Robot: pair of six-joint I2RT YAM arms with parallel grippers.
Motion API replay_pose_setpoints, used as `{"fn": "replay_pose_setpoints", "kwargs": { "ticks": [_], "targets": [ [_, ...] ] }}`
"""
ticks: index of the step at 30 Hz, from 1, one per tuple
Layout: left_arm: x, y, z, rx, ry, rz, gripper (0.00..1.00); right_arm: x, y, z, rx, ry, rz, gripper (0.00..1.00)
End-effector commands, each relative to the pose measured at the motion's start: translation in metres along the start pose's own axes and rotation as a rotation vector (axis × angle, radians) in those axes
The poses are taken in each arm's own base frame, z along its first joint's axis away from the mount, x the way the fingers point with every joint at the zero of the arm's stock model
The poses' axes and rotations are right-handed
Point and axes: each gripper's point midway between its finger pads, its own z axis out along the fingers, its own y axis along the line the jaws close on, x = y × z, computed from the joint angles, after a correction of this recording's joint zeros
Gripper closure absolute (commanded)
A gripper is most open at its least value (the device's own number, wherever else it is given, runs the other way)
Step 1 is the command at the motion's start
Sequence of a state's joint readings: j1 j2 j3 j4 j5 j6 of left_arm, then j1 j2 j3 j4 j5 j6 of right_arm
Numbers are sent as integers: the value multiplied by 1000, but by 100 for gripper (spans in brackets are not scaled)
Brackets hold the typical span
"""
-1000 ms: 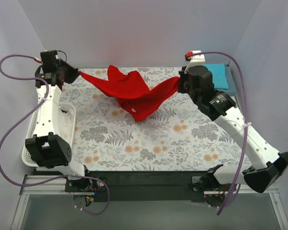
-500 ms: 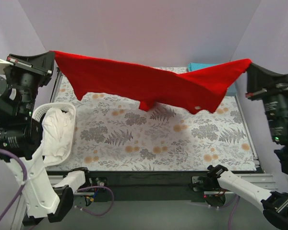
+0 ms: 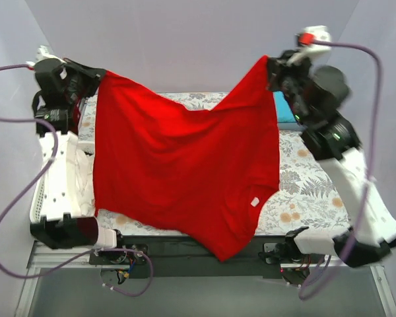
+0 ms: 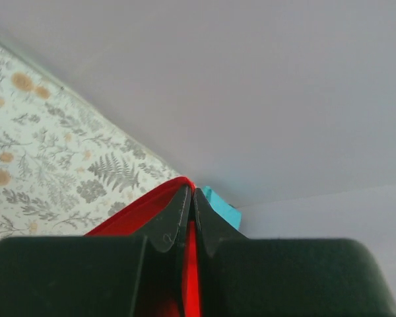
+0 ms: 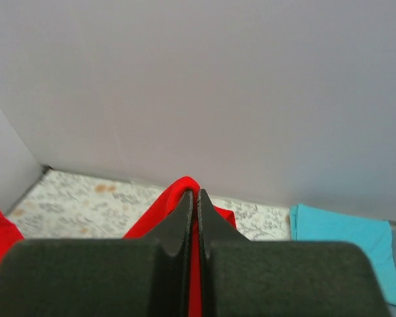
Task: Fold and stack the t-shirts
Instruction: Flatten the tshirt out
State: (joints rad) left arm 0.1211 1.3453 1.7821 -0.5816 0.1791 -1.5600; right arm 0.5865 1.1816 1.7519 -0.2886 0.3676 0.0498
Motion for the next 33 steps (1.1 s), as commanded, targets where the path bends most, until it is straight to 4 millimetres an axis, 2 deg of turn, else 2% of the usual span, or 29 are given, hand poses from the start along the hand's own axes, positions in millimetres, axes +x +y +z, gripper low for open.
{"fn": "replay_pose_setpoints", "kwargs": {
  "ticks": [1,3,4,5,6,7,8,9,10,11,12,13,14,15,16,17,20,22,23,24,25,26,27,28,29,30,31,32,33],
  "targets": [
    [19,28,53,4,51,-27,100,45,-5,73,-58,46,7,99],
    [28,44,81,-12,77,-42,100,68,3,112,-139,80,41,99],
    [38,60,109,-21,114,-56,100,65,3,126,-172,62,42,99],
    [44,66,126,-20,141,-70,100,93,0,152,-178,106,45,99],
    [32,44,136,39,125,-60,100,60,3,162,-196,32,45,99],
    [44,67,168,6,161,-77,100,57,2,172,-211,20,45,99],
    [22,32,171,92,129,-63,100,72,0,191,-209,36,45,99],
    [16,25,178,113,117,-62,100,59,0,197,-214,-2,39,99],
    [12,22,186,120,117,-63,100,20,2,197,-222,-93,30,99],
    [8,23,200,129,107,-64,100,15,0,205,-216,-126,24,99],
    [-1,12,202,160,90,-71,100,-1,-2,204,-208,-173,19,99],
    [-26,-13,192,231,33,-62,100,-18,-4,202,-202,-227,12,99],
    [-34,-20,189,265,18,-69,100,-46,-8,191,-186,-319,9,99],
    [-46,-25,182,301,3,-79,100,-62,-9,182,-179,-372,4,99],
    [-51,-23,183,329,-12,-97,100,-68,-13,177,-168,-398,-1,99],
    [-60,-36,168,362,-35,-90,100,-77,-15,166,-158,-423,-4,99],
    [-60,-17,168,326,-40,-78,100,-100,-20,147,-151,-472,-31,99],
    [-55,-11,164,313,-31,-77,100,-73,-28,151,-129,-407,-31,99],
    [-39,13,173,263,9,-99,100,-72,-28,142,-128,-396,-26,99],
    [-34,15,168,257,24,-103,100,-34,-35,148,-115,-310,-11,99],
    [-22,26,169,234,53,-114,100,-13,-38,146,-109,-260,-1,99],
    [3,61,173,157,103,-144,100,-15,-37,127,-104,-258,13,99],
    [18,81,170,112,122,-162,100,2,-40,122,-96,-219,42,99],
    [18,75,153,130,106,-155,100,66,-47,119,-78,-89,63,99],
    [30,89,147,101,117,-167,100,68,-46,97,-78,-82,83,99],
    [66,134,142,5,174,-206,100,98,-48,86,-71,-20,128,99],
    [70,133,125,2,170,-209,100,163,-53,69,-50,109,157,99],
    [88,152,117,-42,198,-231,100,174,-54,43,-46,124,179,99],
    [119,185,103,-117,244,-264,100,197,-55,26,-35,167,214,99]
  ]
}}
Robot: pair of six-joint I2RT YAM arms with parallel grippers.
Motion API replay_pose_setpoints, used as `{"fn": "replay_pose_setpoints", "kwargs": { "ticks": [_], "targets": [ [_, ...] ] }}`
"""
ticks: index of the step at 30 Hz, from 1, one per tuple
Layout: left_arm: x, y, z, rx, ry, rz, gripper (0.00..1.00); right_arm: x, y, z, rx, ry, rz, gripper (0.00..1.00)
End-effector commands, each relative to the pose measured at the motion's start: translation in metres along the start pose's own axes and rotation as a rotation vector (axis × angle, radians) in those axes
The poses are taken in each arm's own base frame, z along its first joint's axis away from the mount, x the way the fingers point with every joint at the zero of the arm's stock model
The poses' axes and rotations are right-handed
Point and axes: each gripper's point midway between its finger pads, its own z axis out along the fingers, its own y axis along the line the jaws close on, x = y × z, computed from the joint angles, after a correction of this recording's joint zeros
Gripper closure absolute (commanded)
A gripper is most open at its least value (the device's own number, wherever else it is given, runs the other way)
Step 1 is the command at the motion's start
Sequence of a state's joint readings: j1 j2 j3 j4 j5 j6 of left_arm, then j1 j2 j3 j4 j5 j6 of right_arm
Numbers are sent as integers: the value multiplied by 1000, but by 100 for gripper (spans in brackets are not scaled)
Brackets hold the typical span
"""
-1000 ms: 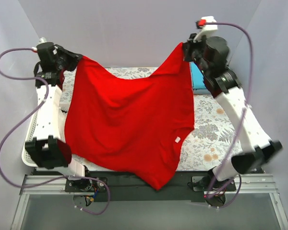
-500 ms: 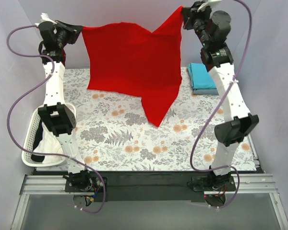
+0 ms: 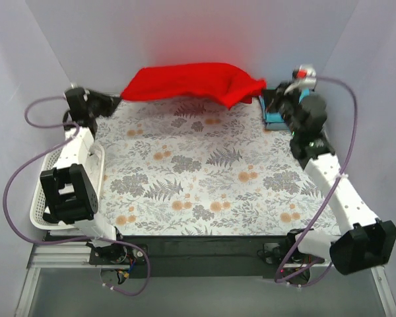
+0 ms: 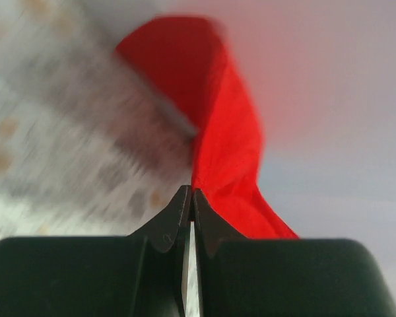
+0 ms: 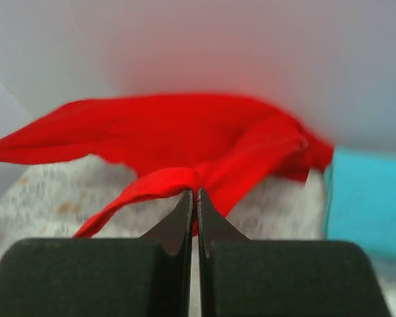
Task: Fold and stack the t-shirts
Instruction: Flatten the tshirt out
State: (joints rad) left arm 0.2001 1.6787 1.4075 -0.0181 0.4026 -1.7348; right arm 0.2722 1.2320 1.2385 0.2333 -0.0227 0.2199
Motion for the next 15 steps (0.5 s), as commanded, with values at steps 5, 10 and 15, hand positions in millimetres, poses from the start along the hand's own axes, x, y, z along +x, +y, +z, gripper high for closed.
{"fn": "replay_pose_setpoints", "kwargs": {
  "ticks": [5,10,15],
  "targets": [
    [93,124,-73,-258,82,-93,100,218,-18,-149,130,412,357,99],
    [132,189,-109,-437,116,-126,100,305,-7,-229,167,636,549,99],
    [138,199,-129,-485,106,-84,100,319,4,-265,177,704,650,99]
  ]
}}
